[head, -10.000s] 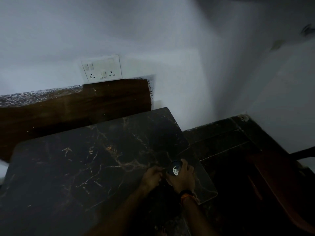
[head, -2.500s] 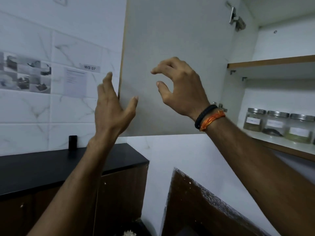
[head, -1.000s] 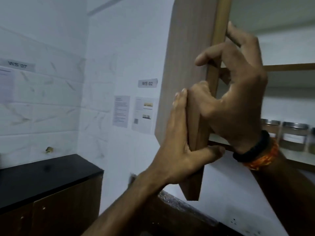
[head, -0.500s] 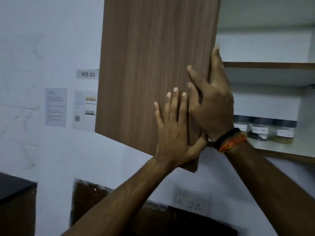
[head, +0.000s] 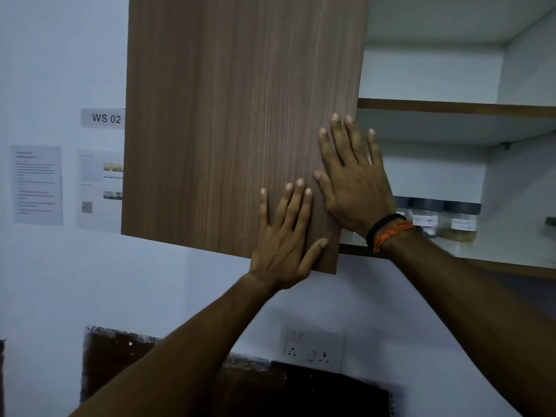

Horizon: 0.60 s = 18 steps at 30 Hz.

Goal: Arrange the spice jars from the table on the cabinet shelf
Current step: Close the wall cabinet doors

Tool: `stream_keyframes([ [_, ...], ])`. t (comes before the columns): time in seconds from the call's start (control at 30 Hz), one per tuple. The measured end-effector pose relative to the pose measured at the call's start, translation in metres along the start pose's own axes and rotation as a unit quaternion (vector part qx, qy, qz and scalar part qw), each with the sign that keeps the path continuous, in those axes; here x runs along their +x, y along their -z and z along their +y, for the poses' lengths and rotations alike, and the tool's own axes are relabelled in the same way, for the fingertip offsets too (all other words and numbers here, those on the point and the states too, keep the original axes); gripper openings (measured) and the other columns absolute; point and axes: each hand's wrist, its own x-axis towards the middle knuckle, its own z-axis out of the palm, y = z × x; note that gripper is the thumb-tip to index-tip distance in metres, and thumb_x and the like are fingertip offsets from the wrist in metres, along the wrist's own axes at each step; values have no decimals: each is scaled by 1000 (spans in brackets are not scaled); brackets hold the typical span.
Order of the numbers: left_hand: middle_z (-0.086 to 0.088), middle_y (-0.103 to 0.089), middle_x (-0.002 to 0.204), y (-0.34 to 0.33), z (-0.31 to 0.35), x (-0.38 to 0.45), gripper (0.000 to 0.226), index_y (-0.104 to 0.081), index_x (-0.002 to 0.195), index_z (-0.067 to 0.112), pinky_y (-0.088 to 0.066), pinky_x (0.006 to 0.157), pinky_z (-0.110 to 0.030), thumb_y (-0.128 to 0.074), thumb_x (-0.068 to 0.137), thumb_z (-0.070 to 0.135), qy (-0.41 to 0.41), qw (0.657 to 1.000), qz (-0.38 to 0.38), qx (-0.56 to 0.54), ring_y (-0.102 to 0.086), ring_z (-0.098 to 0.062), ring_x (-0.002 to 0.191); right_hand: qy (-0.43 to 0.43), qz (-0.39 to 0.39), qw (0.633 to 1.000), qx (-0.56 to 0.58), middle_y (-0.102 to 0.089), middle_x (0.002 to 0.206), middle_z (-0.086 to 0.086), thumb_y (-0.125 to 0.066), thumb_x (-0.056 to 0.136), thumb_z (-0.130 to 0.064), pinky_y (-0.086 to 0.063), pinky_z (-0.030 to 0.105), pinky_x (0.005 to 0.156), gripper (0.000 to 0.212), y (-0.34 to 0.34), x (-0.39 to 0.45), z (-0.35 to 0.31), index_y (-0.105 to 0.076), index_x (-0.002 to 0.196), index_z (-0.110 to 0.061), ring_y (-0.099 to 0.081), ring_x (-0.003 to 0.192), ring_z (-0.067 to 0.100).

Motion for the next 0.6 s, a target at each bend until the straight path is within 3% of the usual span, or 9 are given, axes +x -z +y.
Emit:
stream_keyframes([
  [0.6,-16,1,167,-43,-10,4,83,-10,158,3,-7,119,-66,-31,100,58,12,998,-47,27,1,-30,155,-12,-90,996,-10,3,167,13,-19,103,-49,-10,59,121,69,-44,10,14,-5,159,-11,4,154,28],
])
